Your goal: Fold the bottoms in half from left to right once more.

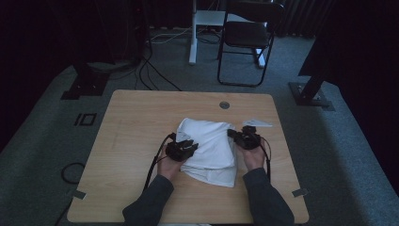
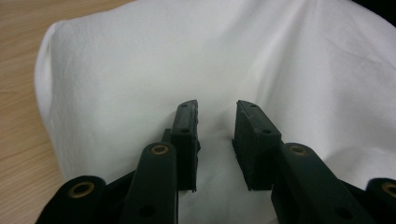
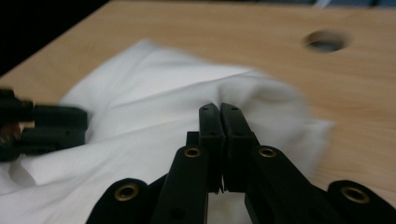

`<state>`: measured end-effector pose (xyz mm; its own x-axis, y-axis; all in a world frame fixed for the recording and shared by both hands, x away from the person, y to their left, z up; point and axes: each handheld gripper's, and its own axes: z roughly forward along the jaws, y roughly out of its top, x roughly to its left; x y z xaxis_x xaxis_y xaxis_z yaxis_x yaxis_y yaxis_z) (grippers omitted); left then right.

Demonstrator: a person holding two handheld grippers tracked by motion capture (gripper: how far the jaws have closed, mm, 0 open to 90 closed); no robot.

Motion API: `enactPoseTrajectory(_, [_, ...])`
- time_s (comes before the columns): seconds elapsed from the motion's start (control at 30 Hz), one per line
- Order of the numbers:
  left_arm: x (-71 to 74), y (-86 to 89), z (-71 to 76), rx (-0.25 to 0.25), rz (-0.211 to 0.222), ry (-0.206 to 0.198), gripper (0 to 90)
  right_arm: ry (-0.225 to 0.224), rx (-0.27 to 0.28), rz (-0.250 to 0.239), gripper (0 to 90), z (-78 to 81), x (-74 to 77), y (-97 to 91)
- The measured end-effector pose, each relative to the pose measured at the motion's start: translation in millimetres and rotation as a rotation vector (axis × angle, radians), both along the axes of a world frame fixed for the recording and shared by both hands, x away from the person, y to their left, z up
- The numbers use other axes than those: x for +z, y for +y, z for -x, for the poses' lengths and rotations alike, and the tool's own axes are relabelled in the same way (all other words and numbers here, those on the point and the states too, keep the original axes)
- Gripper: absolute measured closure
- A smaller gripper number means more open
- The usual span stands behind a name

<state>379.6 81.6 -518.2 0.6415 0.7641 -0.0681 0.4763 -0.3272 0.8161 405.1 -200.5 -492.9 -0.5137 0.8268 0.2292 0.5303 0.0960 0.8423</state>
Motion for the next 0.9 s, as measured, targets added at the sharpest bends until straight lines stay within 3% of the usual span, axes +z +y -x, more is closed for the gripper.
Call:
enactPoseTrajectory(0.1, [-0.1,-1.2,1.5,0.013,-0.024,-0.009,70.5,-0.01,-0.046,0.024,89.4,8.1,6.6,-11.8])
enactPoseTrajectory(0.13, [0.0,-1.3,2.1,0.018,-0.023,-0.012,70.0,-0.02,-0.087,0.058,87.5,12.9,7.4,-14.5])
enactPoseTrajectory(0.2, [3.1,1.9,4.7,0.024,0.01,-0.009,68.9,-0.016,-0.111,0.08,81.4,16.0,7.1,-18.6])
enactPoseTrajectory(0.27, [7.0,3.2,8.0,0.021,0.029,-0.017,67.6,-0.02,-0.067,0.027,71.1,20.0,8.0,-21.4])
enactPoseTrajectory(0.33, [12.4,2.4,13.7,0.012,0.037,-0.039,66.8,-0.063,-0.002,-0.011,59.4,25.2,10.2,-16.6])
enactPoseTrajectory(0.47, [22.3,2.4,24.4,-0.007,0.062,-0.079,65.8,-0.091,0.065,0.02,52.5,28.9,9.4,4.8])
enactPoseTrajectory(0.63, [30.8,12.8,40.1,-0.006,0.076,-0.127,63.6,-0.033,0.091,0.156,52.5,27.7,-16.0,23.3])
enactPoseTrajectory(0.8, [22.3,24.0,47.8,0.018,0.058,-0.123,61.3,0.041,0.083,0.167,52.9,25.5,-38.2,19.7])
enactPoseTrajectory(0.9, [14.1,27.3,48.2,0.028,0.047,-0.101,61.0,0.048,0.082,0.163,53.0,25.6,-40.0,18.8])
